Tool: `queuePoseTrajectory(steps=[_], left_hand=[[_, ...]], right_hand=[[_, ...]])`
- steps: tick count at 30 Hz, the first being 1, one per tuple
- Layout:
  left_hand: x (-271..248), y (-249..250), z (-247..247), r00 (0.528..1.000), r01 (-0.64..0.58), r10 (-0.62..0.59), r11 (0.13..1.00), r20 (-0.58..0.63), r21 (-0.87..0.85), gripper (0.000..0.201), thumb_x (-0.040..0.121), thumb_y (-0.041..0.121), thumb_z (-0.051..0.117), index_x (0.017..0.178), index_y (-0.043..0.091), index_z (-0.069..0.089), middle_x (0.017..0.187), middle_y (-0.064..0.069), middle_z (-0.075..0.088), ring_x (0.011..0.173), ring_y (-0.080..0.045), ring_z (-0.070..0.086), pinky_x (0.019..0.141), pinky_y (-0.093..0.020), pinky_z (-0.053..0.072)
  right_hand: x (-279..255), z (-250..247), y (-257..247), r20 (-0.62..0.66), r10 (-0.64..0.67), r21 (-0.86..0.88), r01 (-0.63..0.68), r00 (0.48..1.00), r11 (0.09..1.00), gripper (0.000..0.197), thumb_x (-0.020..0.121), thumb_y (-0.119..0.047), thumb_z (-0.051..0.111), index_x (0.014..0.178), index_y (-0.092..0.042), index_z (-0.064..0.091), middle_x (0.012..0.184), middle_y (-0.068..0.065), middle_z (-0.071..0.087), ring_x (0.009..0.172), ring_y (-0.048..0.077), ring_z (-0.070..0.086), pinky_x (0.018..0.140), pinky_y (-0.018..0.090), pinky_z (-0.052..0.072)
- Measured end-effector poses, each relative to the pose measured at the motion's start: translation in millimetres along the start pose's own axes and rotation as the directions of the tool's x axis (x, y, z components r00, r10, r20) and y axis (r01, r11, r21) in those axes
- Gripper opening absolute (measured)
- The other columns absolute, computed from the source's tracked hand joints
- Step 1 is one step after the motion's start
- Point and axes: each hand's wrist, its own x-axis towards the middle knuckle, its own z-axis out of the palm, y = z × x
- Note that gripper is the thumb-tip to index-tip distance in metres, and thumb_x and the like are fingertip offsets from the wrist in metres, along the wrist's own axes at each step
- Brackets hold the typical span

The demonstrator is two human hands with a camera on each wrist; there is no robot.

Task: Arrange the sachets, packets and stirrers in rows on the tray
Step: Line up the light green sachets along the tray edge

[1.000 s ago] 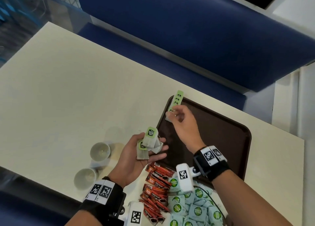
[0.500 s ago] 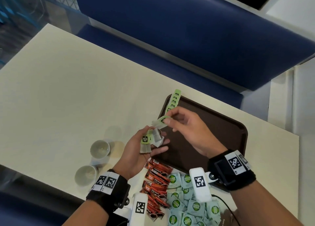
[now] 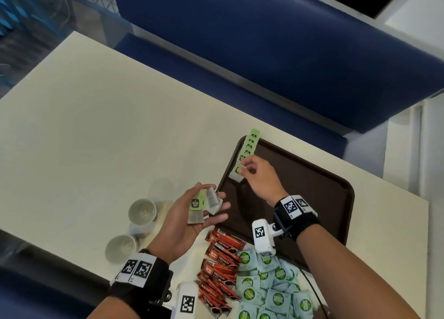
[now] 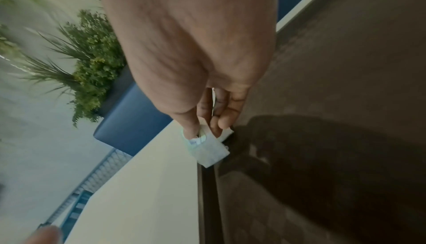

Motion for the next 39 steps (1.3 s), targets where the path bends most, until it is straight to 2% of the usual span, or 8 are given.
queuePoseTrajectory(steps=[3, 8, 24, 29, 32, 34, 36, 39], left_hand=[[1, 2, -4, 1.0, -0.009, 0.009, 1.0, -0.012, 0.001, 0.046, 0.106, 0.036, 0.058, 0.137, 0.002, 0.063, 0.136, -0.032, 0.068, 0.123, -0.05, 0.069, 0.097, -0.054, 0.061], [-1, 3, -7, 1.0, -0.011, 0.011, 1.0, -0.015, 0.007, 0.044, 0.104, 0.037, 0.059, 0.133, 0.004, 0.065, 0.136, -0.032, 0.067, 0.126, -0.052, 0.067, 0.099, -0.056, 0.059], [-3, 1, -10, 1.0, -0.016, 0.017, 1.0, -0.023, 0.017, 0.048, 0.106, 0.038, 0.057, 0.138, 0.003, 0.063, 0.137, -0.033, 0.066, 0.128, -0.054, 0.064, 0.099, -0.057, 0.059], [-7, 1, -10, 1.0, -0.025, 0.025, 1.0, -0.002, 0.014, 0.048, 0.098, 0.024, 0.062, 0.14, 0.001, 0.06, 0.137, -0.033, 0.066, 0.124, -0.053, 0.068, 0.099, -0.056, 0.06], [-8, 1, -7, 0.999, -0.021, 0.021, 1.0, 0.027, 0.019, 0.045, 0.097, 0.018, 0.058, 0.138, 0.002, 0.059, 0.139, -0.034, 0.065, 0.124, -0.053, 0.067, 0.1, -0.056, 0.059], [-7, 0, -3, 1.0, 0.005, -0.006, 1.0, 0.022, 0.025, 0.047, 0.103, 0.028, 0.055, 0.141, 0.001, 0.058, 0.139, -0.034, 0.065, 0.128, -0.053, 0.065, 0.102, -0.057, 0.058], [-5, 0, 1, 0.999, 0.044, -0.045, 0.999, 0.02, 0.031, 0.058, 0.108, 0.044, 0.049, 0.144, -0.001, 0.056, 0.142, -0.034, 0.063, 0.134, -0.053, 0.06, 0.103, -0.057, 0.056], [-2, -2, 10, 0.995, 0.071, -0.074, 0.996, 0.064, 0.049, 0.077, 0.108, 0.06, 0.04, 0.149, -0.004, 0.053, 0.146, -0.033, 0.061, 0.138, -0.051, 0.057, 0.107, -0.059, 0.052]], right_hand=[[3, 9, 5, -0.025, 0.008, -0.019, -0.008, 1.0, 1.0, 0.006, 0.096, -0.021, 0.074, 0.101, -0.02, 0.071, 0.097, -0.003, 0.073, 0.091, 0.01, 0.068, 0.077, 0.016, 0.047], [11, 11, 9, -0.121, -0.033, -0.075, 0.024, 0.992, 0.997, 0.007, 0.097, -0.015, 0.072, 0.104, -0.017, 0.072, 0.107, 0.004, 0.062, 0.086, 0.002, 0.059, 0.073, -0.002, 0.04], [19, 12, 8, -0.163, -0.039, -0.075, 0.027, 0.986, 0.997, 0.012, 0.095, -0.017, 0.076, 0.104, -0.021, 0.07, 0.113, 0.007, 0.056, 0.084, 0.006, 0.06, 0.074, 0.001, 0.044], [6, 7, 0, -0.232, 0.004, -0.047, -0.015, 0.973, 0.999, 0.027, 0.097, -0.02, 0.074, 0.122, -0.024, 0.063, 0.12, 0.0, 0.046, 0.08, 0.01, 0.06, 0.078, 0.01, 0.049], [-12, 1, -14, -0.244, -0.001, -0.01, -0.001, 0.97, 1.0, 0.026, 0.099, -0.022, 0.072, 0.123, -0.026, 0.062, 0.121, -0.001, 0.048, 0.084, 0.011, 0.062, 0.077, 0.01, 0.047], [-30, -4, -28, -0.19, -0.034, 0.045, 0.044, 0.981, 0.998, 0.022, 0.098, -0.026, 0.073, 0.119, -0.028, 0.065, 0.116, -0.003, 0.056, 0.089, 0.009, 0.062, 0.079, 0.012, 0.048], [-51, -7, -47, -0.038, -0.095, 0.128, 0.099, 0.995, 0.987, 0.02, 0.097, -0.03, 0.074, 0.115, -0.029, 0.068, 0.109, -0.006, 0.065, 0.094, 0.005, 0.063, 0.08, 0.011, 0.049], [-78, -8, -68, 0.189, -0.173, 0.138, 0.148, 0.967, 0.979, 0.025, 0.093, -0.033, 0.079, 0.116, -0.029, 0.072, 0.106, -0.003, 0.066, 0.091, 0.009, 0.063, 0.082, 0.018, 0.054]])
